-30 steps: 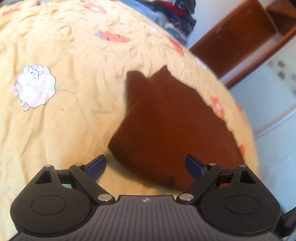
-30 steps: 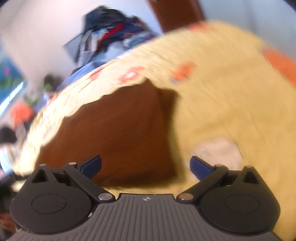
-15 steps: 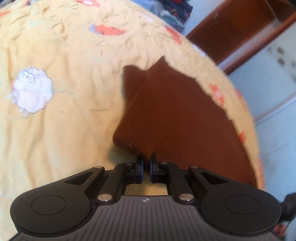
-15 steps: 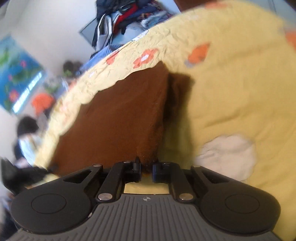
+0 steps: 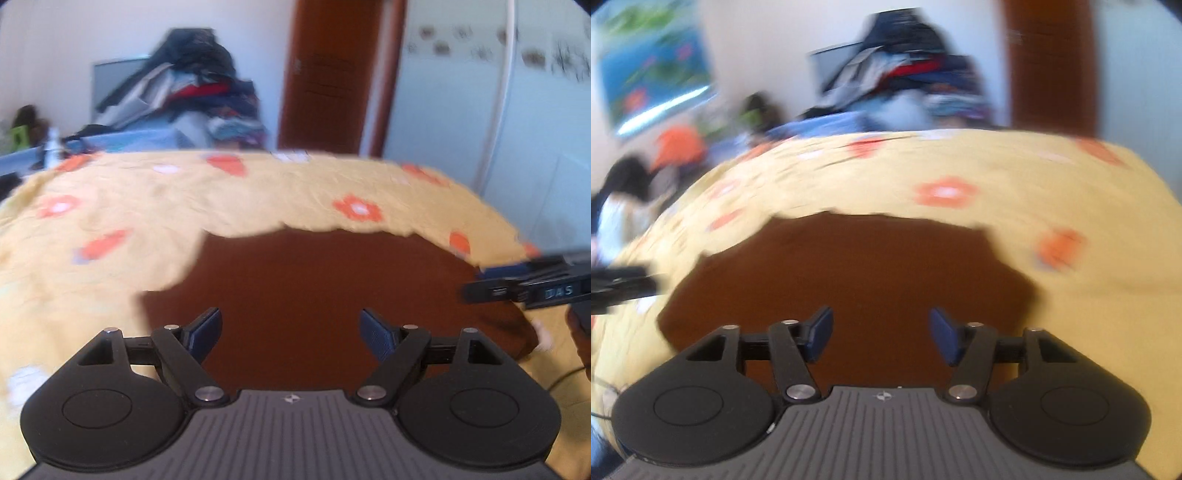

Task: Fold small clothes

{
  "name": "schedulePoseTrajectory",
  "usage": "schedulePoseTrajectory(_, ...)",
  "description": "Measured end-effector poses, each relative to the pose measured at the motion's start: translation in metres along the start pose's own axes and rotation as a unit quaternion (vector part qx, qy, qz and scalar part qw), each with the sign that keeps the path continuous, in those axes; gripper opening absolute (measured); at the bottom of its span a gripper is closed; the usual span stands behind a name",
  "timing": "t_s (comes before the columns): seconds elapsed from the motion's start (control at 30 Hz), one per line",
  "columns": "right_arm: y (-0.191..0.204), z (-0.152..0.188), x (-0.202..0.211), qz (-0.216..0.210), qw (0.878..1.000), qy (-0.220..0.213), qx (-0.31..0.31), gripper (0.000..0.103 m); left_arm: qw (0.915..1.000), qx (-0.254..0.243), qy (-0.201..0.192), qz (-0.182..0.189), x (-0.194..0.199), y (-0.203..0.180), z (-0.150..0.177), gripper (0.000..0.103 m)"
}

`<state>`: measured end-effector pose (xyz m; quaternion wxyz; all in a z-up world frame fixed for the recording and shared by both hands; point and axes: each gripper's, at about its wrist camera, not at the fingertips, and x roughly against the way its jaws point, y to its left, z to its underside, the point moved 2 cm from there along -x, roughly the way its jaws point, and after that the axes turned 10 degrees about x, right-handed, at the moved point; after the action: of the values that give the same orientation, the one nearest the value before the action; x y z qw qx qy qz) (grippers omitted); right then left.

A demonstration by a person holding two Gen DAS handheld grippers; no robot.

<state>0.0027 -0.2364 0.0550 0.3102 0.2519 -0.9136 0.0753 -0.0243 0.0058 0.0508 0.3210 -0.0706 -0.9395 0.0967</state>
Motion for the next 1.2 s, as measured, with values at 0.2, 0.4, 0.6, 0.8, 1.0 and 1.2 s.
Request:
schedulePoseTrajectory(0.2, 0.05, 0.024, -0.071, 0.035, 0.993, 0.065, 0.092, 0.071, 0.9964, -0.062, 0.051, -0.028, -0.043, -0.022, 0.043, 0.077)
schedulePoseTrajectory(0.4, 0.055, 0.055, -0.04, 0.025, 0.993, 0.064, 0.1, 0.078, 0.995, -0.083, 0.041, -0.039, -0.035, -0.021, 0.057, 0.077)
schedulePoseTrajectory(0.6, 0.057, 0.024, -0.025, -0.005, 0.998, 0.046, 0.041, 0.084, 0.997, -0.031, 0.061, -0.036, -0.031, -0.012, 0.044, 0.076)
schedulePoseTrajectory(0.8, 0.073, 0.051, -0.047, 0.015, 0.991, 0.072, 0.112, 0.1, 0.9991, 0.007, 0.031, -0.028, -0.012, 0.0, 0.041, 0.076)
schedulePoseTrajectory(1.0, 0.053, 0.04, 0.005, 0.016, 0.999, 0.016, 0.034, 0.099, 0.9548, 0.291, 0.044, -0.037, 0.008, 0.084, 0.035, 0.077)
schedulePoseTrajectory(1.2, 0.02, 0.021, 0.031, 0.008, 0.999, -0.034, -0.038, 0.099, 0.9047, 0.419, 0.069, -0.041, -0.002, 0.121, 0.029, 0.076)
